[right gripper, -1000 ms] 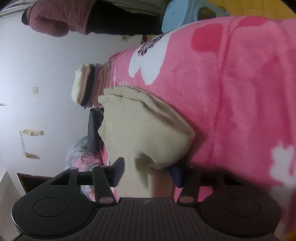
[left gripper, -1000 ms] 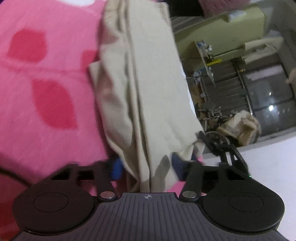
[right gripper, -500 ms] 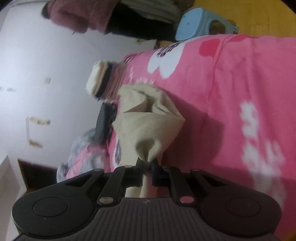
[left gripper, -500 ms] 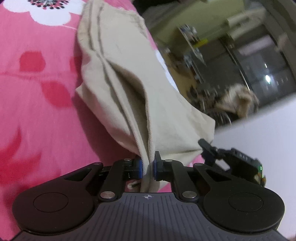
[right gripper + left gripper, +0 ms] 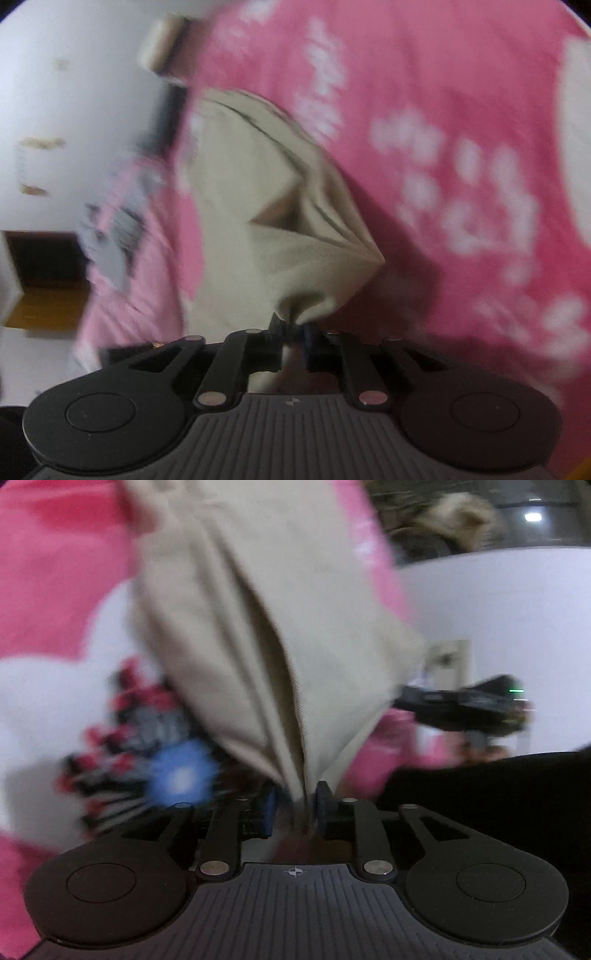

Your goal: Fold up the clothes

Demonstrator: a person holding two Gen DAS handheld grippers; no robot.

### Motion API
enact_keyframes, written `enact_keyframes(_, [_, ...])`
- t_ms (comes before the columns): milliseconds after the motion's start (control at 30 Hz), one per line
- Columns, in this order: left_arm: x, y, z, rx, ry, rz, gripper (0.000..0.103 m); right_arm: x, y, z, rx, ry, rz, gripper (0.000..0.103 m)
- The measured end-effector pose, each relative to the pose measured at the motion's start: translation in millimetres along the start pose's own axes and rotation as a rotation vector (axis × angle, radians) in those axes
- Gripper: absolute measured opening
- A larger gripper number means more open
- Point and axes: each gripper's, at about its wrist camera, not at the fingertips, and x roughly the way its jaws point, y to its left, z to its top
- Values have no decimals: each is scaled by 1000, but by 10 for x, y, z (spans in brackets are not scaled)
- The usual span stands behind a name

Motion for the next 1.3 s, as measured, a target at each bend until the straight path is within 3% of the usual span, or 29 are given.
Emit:
enact_keyframes(100, [-300,212,-61,-32,-49,20,30,-307,50,97,-78,0,-70,35])
enact_keyframes(133, [-444,261,-48,-38,-75,33,37,-437,84,113,-120,-1,-89,41])
enact_keyframes(300, [-965,207,209,15,-275,121,40,-655,622,475,-395,-90,-189,43])
enact_keyframes(433, [-986,-63,630,114,-461,190,40,-78,1215,958,-578,-188,-178,43])
enact_keyframes(533, [-772,-303,1021,211,-602,316,40,552,1610,1282,-711,-216,-180,42])
enact_keyframes(633, [-595,-382,1261,273,-665,444,40,1100,1971,1536,-872,-231,-239,42])
enact_keyframes(800, [-467,-269,1547,285,-689,541,40,1652,2273,1775,-1066,-258,-306,42])
enact_keyframes(1133, [-478,-98,1625,258,-745,496,39,2198,2268,1842,-1198,-231,-397,36])
enact_keyframes(1200, [-455,-101,1613,263,-764,511,34,2191,2243,1845,-1181,-234,-384,22])
enact_keyframes(1300, [-435,-100,1584,267,-792,530,22,2143,2234,1777,-1187,-267,-377,16])
